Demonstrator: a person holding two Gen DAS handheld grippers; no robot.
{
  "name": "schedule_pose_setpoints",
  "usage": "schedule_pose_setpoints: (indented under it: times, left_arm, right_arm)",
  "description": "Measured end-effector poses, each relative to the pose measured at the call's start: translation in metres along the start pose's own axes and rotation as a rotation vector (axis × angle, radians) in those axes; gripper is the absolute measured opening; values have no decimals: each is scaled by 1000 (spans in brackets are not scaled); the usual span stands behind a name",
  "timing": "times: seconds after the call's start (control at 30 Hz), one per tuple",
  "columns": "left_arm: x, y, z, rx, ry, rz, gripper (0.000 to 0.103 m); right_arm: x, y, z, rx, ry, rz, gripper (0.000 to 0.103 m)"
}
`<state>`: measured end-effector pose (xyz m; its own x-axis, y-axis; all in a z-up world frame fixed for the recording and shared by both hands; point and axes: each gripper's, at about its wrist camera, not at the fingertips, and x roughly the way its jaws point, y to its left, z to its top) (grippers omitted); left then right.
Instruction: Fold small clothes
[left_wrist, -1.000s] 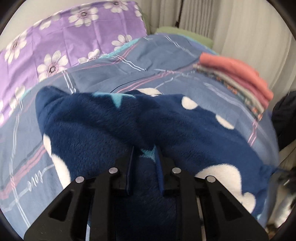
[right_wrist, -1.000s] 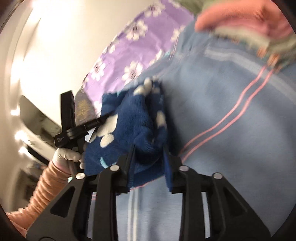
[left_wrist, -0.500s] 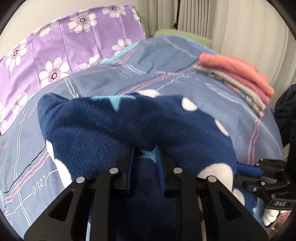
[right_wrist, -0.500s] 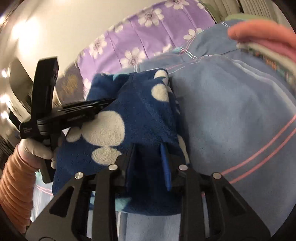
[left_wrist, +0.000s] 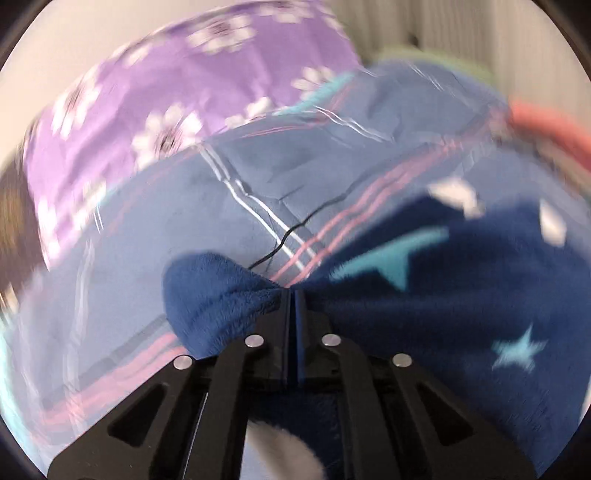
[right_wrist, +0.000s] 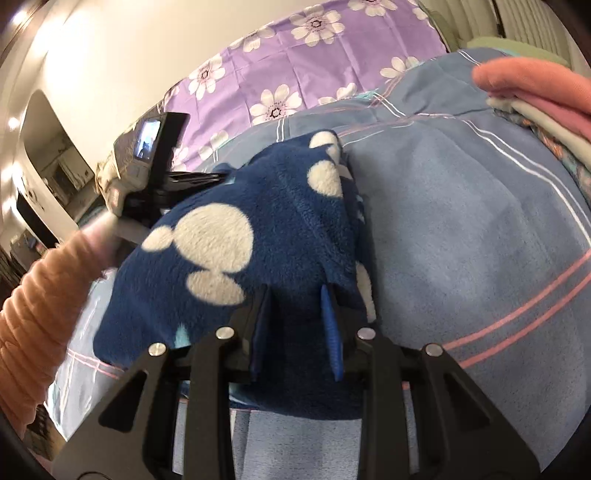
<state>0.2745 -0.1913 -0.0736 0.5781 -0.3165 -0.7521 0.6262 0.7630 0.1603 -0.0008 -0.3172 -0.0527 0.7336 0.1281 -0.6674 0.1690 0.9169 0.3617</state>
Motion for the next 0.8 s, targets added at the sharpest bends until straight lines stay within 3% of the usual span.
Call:
schedule_pose_setpoints:
  times: [0.17, 0.27, 0.37, 0.43, 0.5, 0.57, 0.6, 0.7, 0.8]
  left_arm:
    - [-24, -10, 4, 89, -12, 65, 4]
    - [-73, -7, 2, 75, -82, 25, 11]
    - [-134, -5, -15, 58, -200, -9, 26]
    - [-179, -7, -44, 41, -268, -53, 49]
    - [-211, -12, -77, 22, -303, -86, 61]
    - [-229, -23, -114, 16, -290, -114, 64]
    - [-232, -35, -138, 37, -236, -136, 71]
    - [-223, -64, -178, 100, -108, -137, 72]
    - [-212, -76, -192, 71, -59, -169, 72]
  right_arm:
    - [3, -2, -2, -1, 0, 8, 27]
    - [2, -5, -4, 10, 4, 16, 27]
    - [3, -6, -4, 19, 3, 20, 28]
    - [3, -6, -3, 20, 2, 21, 28]
    - [3, -7, -3, 19, -1, 25, 28]
    - [3, -9, -3, 23, -1, 37, 28]
    - [3, -9, -4, 24, -1, 40, 28]
    - [3, -10, -3, 22, 0, 47, 29]
    - [3, -10, -4, 20, -5, 48, 29]
